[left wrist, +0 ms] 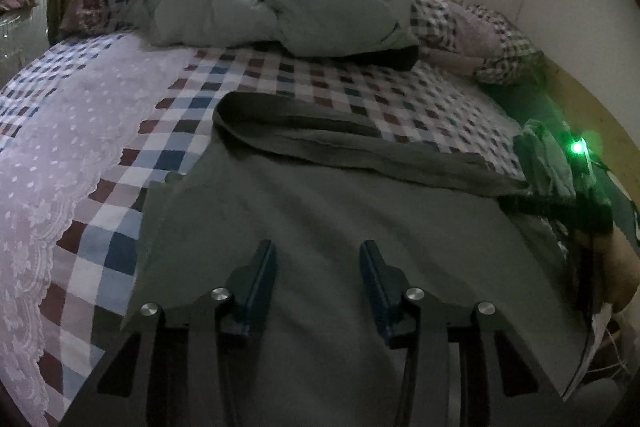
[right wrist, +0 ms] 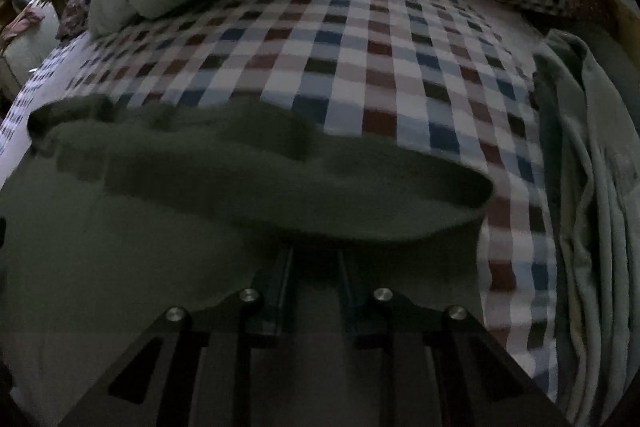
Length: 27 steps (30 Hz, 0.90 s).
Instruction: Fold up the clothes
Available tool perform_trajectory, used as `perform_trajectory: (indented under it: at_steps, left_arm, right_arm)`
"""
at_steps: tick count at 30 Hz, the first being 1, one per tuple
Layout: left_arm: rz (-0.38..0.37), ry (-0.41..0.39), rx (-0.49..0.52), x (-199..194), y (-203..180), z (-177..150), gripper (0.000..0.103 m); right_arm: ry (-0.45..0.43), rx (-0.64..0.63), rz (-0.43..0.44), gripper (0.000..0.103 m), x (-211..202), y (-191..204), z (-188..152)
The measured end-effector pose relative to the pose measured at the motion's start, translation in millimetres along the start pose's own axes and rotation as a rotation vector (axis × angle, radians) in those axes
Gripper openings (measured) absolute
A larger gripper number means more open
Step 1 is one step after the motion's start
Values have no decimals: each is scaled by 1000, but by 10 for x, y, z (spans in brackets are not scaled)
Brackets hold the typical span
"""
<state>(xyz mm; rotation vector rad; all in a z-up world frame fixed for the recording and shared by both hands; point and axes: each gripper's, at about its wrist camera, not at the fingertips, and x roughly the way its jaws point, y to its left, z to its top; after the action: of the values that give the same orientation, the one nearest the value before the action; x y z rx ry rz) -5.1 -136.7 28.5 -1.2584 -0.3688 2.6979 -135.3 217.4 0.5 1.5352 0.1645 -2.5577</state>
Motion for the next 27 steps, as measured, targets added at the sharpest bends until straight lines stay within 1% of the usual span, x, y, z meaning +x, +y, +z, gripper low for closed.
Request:
perform_trajectory:
  at_steps: [1,4,7,8,10,11,13,15,16,17,18,19,20,23,27]
  left_arm:
    - [1,10,-6,16,18,17,45]
    - [1,25,-34,28,61,36,43]
    - [0,22,-49,15,111,64,43]
    - [1,19,-57,13,135,85,43]
    - [2,11,-72,10,182,125,43]
    - [3,7,-79,8,206,145,43]
    - [5,0,-94,5,253,186,43]
    - [12,-3,-103,11,292,215,40]
    - [17,-2,-95,20,294,231,36]
    - [25,-4,-70,32,272,268,33]
    - [35,-7,-37,46,241,312,26]
    - [36,-5,-20,70,230,353,22]
    - [33,-2,-10,98,227,393,22]
    - [10,46,-29,240,249,421,22]
    - [-4,87,-37,368,210,410,22]
  right_arm:
    - [-4,4,-1,22,29,-8,74]
    - [-27,28,-31,22,97,-54,321]
    - [-79,76,-74,22,48,-86,568]
    - [-93,94,-90,23,2,-95,615]
    - [-129,119,-78,24,-143,-5,609]
    - [-140,121,-48,24,-208,86,585]
    - [-132,84,25,25,-288,338,516]
    - [-94,-3,106,26,-259,726,387]
    - [-73,-52,143,26,-237,943,335]
    - [-56,-93,164,26,-214,1135,291]
    - [-42,-131,181,26,-191,1318,248]
    - [-28,-169,198,26,-167,1500,205]
    - [-27,-186,192,26,-149,1596,189]
    - [-37,-208,163,26,-103,1769,189]
    - [-34,-197,155,26,64,1713,398]
